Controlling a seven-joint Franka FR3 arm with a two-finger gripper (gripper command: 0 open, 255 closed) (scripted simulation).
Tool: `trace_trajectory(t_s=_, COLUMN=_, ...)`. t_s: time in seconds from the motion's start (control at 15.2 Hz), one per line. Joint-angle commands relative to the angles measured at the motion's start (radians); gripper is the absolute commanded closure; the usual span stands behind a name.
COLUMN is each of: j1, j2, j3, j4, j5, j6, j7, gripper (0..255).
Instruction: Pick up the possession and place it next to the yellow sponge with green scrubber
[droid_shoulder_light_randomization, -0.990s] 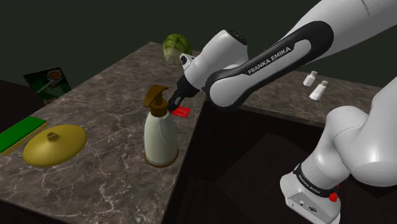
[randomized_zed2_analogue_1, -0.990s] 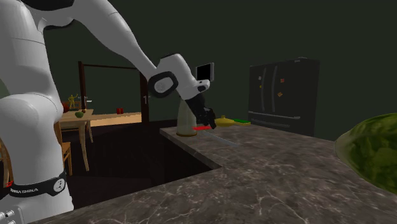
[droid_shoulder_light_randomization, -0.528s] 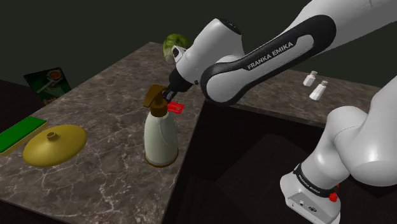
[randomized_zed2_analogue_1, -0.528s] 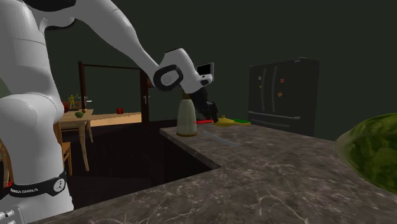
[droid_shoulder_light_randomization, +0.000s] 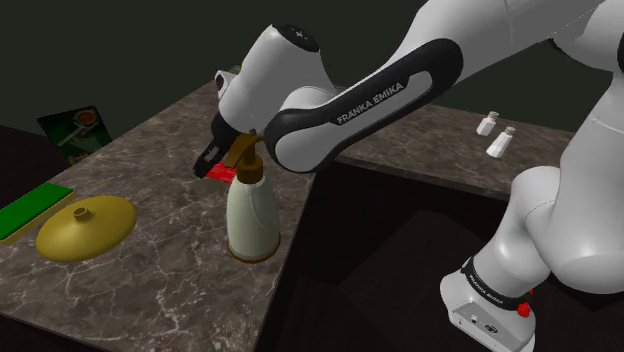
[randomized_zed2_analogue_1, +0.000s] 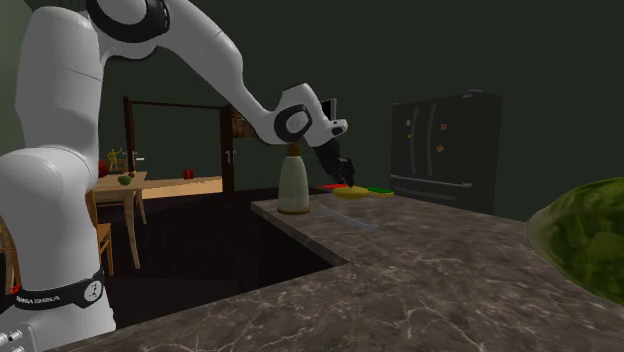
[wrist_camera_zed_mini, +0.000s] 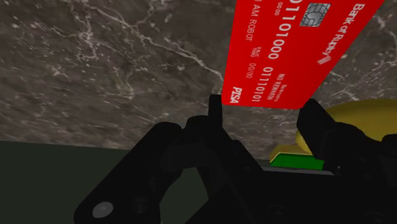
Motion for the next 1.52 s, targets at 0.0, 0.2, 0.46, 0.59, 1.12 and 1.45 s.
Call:
trace_trajectory(t_s=0.0, j1=0.03, j2=0.069, j3=-0.008, j4=0.101, j5=-0.042, j6=-0.033, j7=0.057, gripper=255)
trace_trajectory(t_s=0.2, j1=0.071, j2=0.166, j3=-0.021, j4=0.245, j5=-0.075, j6=-0.082, j7=0.108, gripper=255)
trace_trajectory(t_s=0.46, j1=0.119, j2=0.306, j3=-0.032, j4=0.465, j5=-0.098, j6=-0.164, j7=0.154, gripper=255)
trace_trajectory(t_s=0.59, j1=0.14, j2=0.384, j3=-0.035, j4=0.59, j5=-0.104, j6=-0.214, j7=0.169, gripper=255)
trace_trajectory(t_s=1.12, j1=0.154, j2=0.457, j3=-0.047, j4=0.614, j5=-0.114, j6=-0.164, j7=0.188, gripper=255)
trace_trajectory(t_s=1.45, j1=0.159, j2=0.49, j3=-0.057, j4=0.599, j5=-0.119, j6=-0.116, j7=0.196, gripper=255)
